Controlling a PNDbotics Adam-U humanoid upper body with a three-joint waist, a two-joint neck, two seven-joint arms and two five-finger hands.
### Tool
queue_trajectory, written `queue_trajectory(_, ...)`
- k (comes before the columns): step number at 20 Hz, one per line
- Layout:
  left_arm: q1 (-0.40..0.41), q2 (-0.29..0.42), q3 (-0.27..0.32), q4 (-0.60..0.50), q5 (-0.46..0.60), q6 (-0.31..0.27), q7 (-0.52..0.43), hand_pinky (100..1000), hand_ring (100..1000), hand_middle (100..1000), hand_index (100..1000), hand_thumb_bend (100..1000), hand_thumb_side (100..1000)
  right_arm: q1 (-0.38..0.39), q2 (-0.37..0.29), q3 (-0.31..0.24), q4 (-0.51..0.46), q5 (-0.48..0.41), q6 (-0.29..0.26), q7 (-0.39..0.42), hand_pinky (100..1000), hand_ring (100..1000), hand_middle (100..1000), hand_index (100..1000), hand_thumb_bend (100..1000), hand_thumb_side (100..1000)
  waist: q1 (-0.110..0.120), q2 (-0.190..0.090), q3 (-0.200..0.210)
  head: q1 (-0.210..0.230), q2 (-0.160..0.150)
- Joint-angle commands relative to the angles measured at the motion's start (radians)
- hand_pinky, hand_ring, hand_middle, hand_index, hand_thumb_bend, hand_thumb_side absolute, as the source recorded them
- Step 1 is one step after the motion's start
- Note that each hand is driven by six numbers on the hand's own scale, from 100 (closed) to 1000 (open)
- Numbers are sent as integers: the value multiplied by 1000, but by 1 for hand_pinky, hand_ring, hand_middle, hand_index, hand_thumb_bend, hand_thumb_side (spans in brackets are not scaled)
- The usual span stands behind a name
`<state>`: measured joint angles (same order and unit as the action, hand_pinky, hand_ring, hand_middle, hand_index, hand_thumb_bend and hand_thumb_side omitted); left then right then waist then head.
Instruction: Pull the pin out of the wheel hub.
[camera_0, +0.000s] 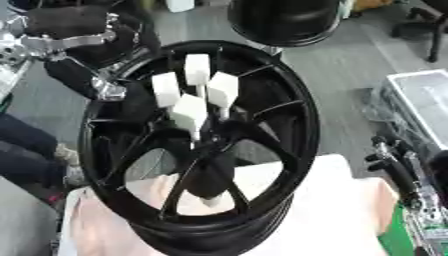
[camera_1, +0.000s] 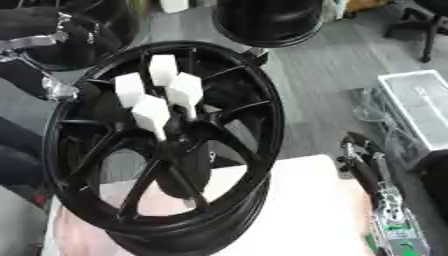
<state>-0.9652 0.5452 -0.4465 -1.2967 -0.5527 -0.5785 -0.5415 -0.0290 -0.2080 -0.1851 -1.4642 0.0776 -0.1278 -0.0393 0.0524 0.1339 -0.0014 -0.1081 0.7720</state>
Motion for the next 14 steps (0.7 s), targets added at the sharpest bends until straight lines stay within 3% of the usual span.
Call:
queue_trajectory(1, -30, -10, 7, 17, -60, -276, -253, 673, 548, 815, 854, 399, 848, -5, -20, 0, -9, 1, -2, 4, 475, 564, 764, 840, 100, 643, -5, -19, -3, -2, -6)
queue_trajectory(8, -32, -62, 22, 88, -174, -288, -200, 667, 539, 811, 853, 425, 865, -7, -17, 4, -7, -1, -2, 8, 475, 563, 763, 840, 100, 644, -6, -16, -10, -7, -12)
queue_trajectory(14, -33, -96, 31, 124, -278, -282, -113, 655, 516, 778, 831, 393, 801, -9, -16, 7, -6, -2, -2, 12, 475, 563, 761, 839, 100, 644, -7, -14, -14, -5, -16)
